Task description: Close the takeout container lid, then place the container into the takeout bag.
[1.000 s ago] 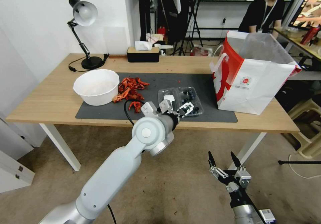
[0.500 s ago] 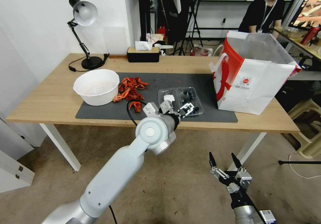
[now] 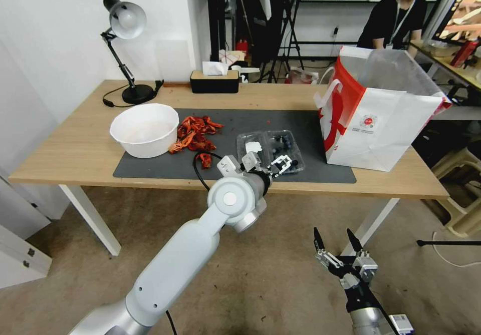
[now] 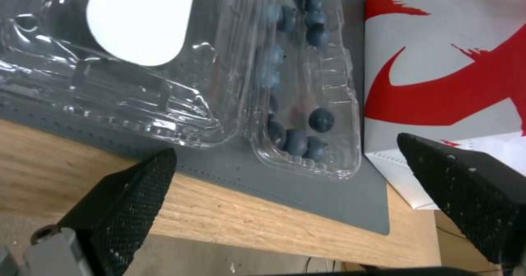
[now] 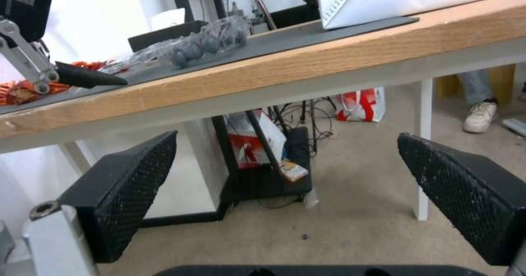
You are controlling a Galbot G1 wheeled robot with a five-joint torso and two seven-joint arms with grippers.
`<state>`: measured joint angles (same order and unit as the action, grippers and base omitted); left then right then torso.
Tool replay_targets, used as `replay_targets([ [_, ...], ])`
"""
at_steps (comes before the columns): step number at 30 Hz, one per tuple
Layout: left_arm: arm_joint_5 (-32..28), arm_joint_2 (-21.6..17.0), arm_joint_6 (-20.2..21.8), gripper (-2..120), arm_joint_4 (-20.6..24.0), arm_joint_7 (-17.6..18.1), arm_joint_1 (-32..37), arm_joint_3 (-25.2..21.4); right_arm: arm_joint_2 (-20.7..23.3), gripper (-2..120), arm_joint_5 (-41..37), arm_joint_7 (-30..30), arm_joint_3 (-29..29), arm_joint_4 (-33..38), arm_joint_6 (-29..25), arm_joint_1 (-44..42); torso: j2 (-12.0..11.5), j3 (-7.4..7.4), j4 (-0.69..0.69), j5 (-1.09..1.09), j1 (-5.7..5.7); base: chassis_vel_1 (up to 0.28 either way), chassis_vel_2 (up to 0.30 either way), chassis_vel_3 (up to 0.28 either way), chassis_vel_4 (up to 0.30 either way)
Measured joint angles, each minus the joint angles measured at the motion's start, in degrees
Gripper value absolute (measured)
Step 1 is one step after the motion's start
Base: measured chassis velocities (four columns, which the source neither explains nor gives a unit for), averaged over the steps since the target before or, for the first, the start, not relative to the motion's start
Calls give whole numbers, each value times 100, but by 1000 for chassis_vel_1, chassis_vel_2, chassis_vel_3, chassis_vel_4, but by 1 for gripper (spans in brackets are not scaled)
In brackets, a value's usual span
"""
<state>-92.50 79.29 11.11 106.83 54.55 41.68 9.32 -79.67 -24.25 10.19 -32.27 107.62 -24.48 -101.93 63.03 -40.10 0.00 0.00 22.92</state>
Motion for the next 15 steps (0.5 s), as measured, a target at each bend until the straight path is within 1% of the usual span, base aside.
replay_targets([
  [15,19,6,-57,100,-70,-55,36,-122,2,100,32,-1,46,-3,2,3,1,1,-2,-1,-1,0,0,0,0],
])
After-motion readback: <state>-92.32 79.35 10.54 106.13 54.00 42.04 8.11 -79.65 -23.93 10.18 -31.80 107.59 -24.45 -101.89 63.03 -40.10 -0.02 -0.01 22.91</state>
